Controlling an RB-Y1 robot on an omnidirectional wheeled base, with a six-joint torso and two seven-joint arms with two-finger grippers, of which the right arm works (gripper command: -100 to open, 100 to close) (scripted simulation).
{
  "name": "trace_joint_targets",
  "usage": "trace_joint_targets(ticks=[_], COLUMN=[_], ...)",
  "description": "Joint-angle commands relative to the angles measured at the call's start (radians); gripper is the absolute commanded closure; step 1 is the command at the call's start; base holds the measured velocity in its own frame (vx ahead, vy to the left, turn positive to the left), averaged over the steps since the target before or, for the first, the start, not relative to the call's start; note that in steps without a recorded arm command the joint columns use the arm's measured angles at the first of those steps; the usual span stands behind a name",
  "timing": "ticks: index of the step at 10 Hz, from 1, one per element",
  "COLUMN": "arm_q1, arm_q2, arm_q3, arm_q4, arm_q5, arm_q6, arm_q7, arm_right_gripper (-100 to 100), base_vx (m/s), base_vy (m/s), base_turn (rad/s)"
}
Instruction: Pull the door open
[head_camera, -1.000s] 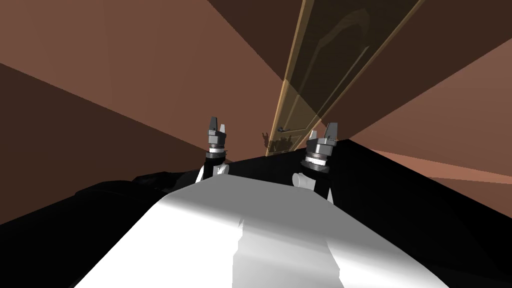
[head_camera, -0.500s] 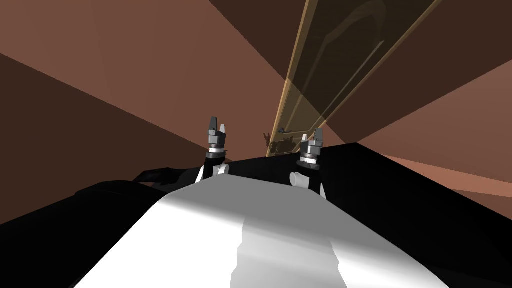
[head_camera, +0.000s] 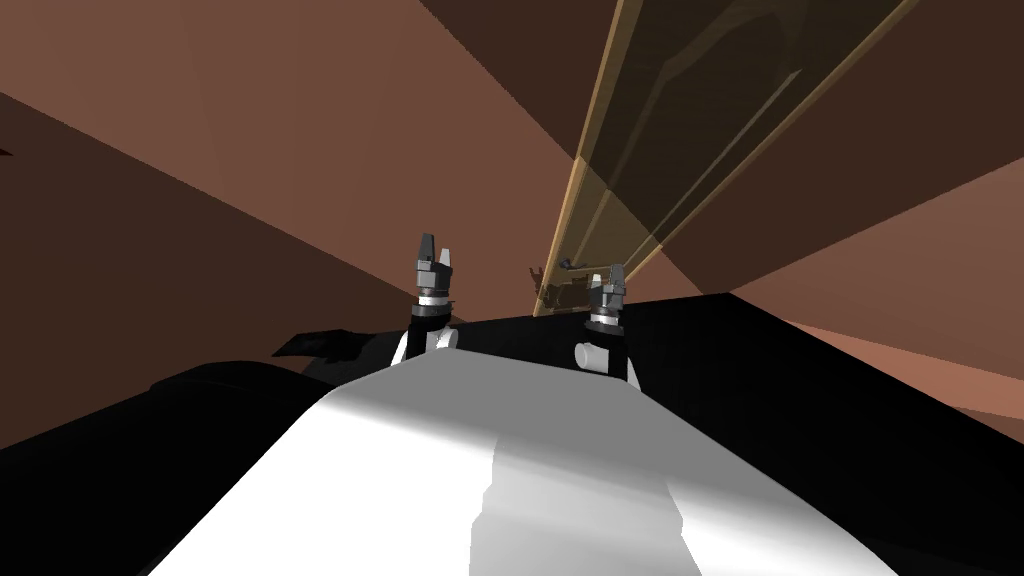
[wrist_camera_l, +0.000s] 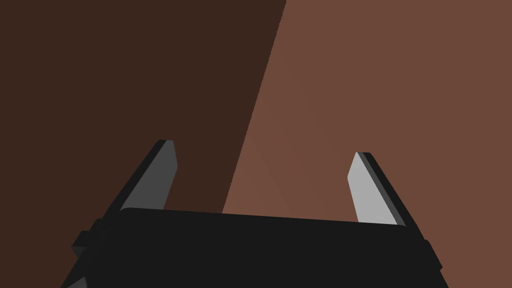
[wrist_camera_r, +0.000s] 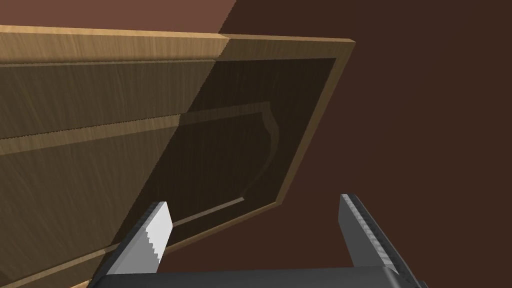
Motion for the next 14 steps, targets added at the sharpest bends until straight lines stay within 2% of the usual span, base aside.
trace_joint_targets(ticks=[1,2,3,4,5,6,7,8,9,10,11,12,13,14], arm_q1=[-0.019,-0.019,-0.035,-0.035,-0.052,-0.052,-0.070,-0.070,-0.088,-0.088,-0.106,-0.106,-0.124,-0.124], arm_q2=[-0.013,-0.013,-0.026,-0.026,-0.039,-0.039,-0.052,-0.052,-0.066,-0.066,-0.079,-0.079,-0.093,-0.093], arm_q3=[0.006,0.006,0.010,0.010,0.014,0.014,0.018,0.018,0.022,0.022,0.026,0.026,0.031,0.031], arm_q4=[0.050,0.060,0.103,0.111,0.146,0.161,0.200,0.213,0.243,0.266,0.303,0.320,0.351,0.375], arm_q5=[-0.017,-0.017,-0.033,-0.033,-0.050,-0.050,-0.067,-0.067,-0.084,-0.084,-0.102,-0.102,-0.120,-0.120], arm_q6=[-0.010,-0.010,-0.019,-0.019,-0.028,-0.028,-0.037,-0.037,-0.047,-0.047,-0.056,-0.056,-0.066,-0.066], arm_q7=[-0.003,-0.003,-0.006,-0.006,-0.010,-0.010,-0.014,-0.014,-0.017,-0.017,-0.021,-0.021,-0.025,-0.025], arm_right_gripper=[-100,-100,-100,-100,-100,-100,-100,-100,-100,-100,-100,-100,-100,-100], base_vx=[0.042,0.030,0.026,0.030,0.049,0.043,0.045,0.036,0.044,0.036,0.030,0.031,0.044,0.033], base_vy=[-0.058,-0.047,-0.050,-0.054,-0.069,-0.061,-0.061,-0.047,-0.055,-0.053,-0.070,-0.057,-0.052,-0.050], base_turn=[0.098,0.058,0.116,0.054,0.107,0.061,0.113,0.064,0.124,0.063,0.107,0.065,0.132,0.057])
